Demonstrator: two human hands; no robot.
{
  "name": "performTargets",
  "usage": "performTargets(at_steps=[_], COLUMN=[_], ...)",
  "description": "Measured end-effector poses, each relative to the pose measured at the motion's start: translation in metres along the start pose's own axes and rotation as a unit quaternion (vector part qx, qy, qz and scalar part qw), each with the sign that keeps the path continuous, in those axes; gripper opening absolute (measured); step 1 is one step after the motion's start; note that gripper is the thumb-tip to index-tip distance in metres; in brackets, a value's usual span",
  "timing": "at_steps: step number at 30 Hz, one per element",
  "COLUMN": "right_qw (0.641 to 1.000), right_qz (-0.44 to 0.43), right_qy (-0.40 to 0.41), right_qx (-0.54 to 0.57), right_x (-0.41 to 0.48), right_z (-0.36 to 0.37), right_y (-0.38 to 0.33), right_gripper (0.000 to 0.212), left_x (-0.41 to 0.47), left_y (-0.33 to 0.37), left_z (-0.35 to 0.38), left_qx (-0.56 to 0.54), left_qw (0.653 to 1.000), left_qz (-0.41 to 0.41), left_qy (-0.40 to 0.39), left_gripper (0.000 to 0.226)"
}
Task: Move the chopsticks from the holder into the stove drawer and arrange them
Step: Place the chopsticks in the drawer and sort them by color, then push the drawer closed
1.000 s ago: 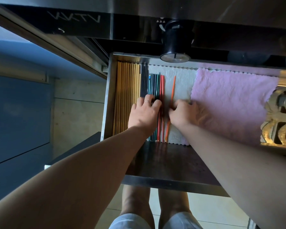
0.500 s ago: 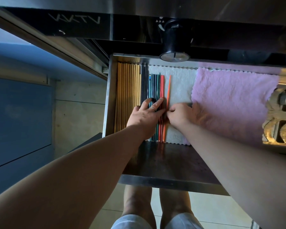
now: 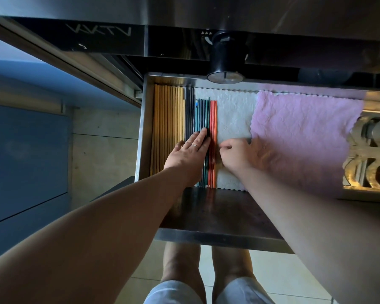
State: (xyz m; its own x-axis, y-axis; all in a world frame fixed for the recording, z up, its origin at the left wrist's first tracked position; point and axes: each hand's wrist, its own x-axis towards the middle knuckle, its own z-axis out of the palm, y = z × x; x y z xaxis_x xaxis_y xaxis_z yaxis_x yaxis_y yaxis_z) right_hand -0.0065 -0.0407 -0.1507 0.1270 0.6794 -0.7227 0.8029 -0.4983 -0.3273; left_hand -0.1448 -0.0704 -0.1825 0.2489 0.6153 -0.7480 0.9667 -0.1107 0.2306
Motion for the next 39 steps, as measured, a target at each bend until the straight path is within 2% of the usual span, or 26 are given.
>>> performTargets(at_steps=[5, 8, 10, 12, 15, 19, 22, 23, 24, 27, 28, 30, 34, 39], right_qw=[0.997, 0.992, 0.991, 0.99, 0.985, 0.972, 0.962, 0.959, 0.955, 0.932, 0.92, 0.906, 0.874, 0.8], right_qz=[-0.024, -0.006, 0.0, -0.008, -0.007, -0.002, -0.009, -0.008, -0.003, 0.032, 0.046, 0.072, 0.145, 0.247], right_qy=[0.042, 0.019, -0.003, -0.002, 0.003, 0.005, 0.002, -0.004, -0.013, -0.031, -0.041, -0.063, -0.118, -0.158], right_qx=[0.054, 0.121, 0.13, 0.139, 0.171, 0.235, 0.271, 0.284, 0.296, 0.361, 0.386, 0.413, 0.448, 0.523], right_x=[-0.011, -0.019, -0.031, -0.046, -0.073, -0.115, -0.145, -0.154, -0.166, -0.198, -0.207, -0.223, -0.243, -0.242], right_z=[0.004, -0.003, -0.014, -0.029, -0.05, -0.078, -0.096, -0.1, -0.106, -0.118, -0.121, -0.125, -0.125, -0.133], right_y=[0.015, 0.021, 0.022, 0.021, 0.021, 0.02, 0.02, 0.021, 0.023, 0.032, 0.036, 0.046, 0.074, 0.1], right_gripper=[0.024, 0.017, 0.022, 0.027, 0.022, 0.028, 0.031, 0.032, 0.031, 0.018, 0.015, 0.013, 0.028, 0.031], left_x=[0.001, -0.008, -0.019, -0.033, -0.066, -0.118, -0.15, -0.159, -0.17, -0.203, -0.211, -0.224, -0.241, -0.248], left_y=[0.007, 0.015, 0.02, 0.026, 0.039, 0.06, 0.072, 0.076, 0.082, 0.104, 0.111, 0.121, 0.129, 0.136], left_z=[-0.016, -0.031, -0.039, -0.046, -0.063, -0.091, -0.103, -0.104, -0.105, -0.104, -0.101, -0.088, -0.065, -0.054], left_qx=[0.013, -0.005, -0.036, -0.072, -0.163, -0.294, -0.393, -0.44, -0.51, -0.734, -0.765, -0.801, -0.861, -0.871], left_qw=[0.998, 0.997, 0.996, 0.993, 0.98, 0.948, 0.909, 0.885, 0.841, 0.632, 0.589, 0.532, 0.404, 0.369], left_qz=[-0.009, -0.016, -0.026, -0.047, -0.097, -0.121, -0.134, -0.145, -0.165, -0.239, -0.252, -0.274, -0.305, -0.324], left_qy=[-0.055, -0.074, -0.08, -0.082, -0.066, -0.022, 0.03, 0.05, 0.069, 0.065, 0.055, 0.027, -0.045, -0.026], left_gripper=[0.093, 0.092, 0.088, 0.074, 0.053, 0.048, 0.045, 0.043, 0.04, 0.026, 0.022, 0.019, 0.024, 0.018])
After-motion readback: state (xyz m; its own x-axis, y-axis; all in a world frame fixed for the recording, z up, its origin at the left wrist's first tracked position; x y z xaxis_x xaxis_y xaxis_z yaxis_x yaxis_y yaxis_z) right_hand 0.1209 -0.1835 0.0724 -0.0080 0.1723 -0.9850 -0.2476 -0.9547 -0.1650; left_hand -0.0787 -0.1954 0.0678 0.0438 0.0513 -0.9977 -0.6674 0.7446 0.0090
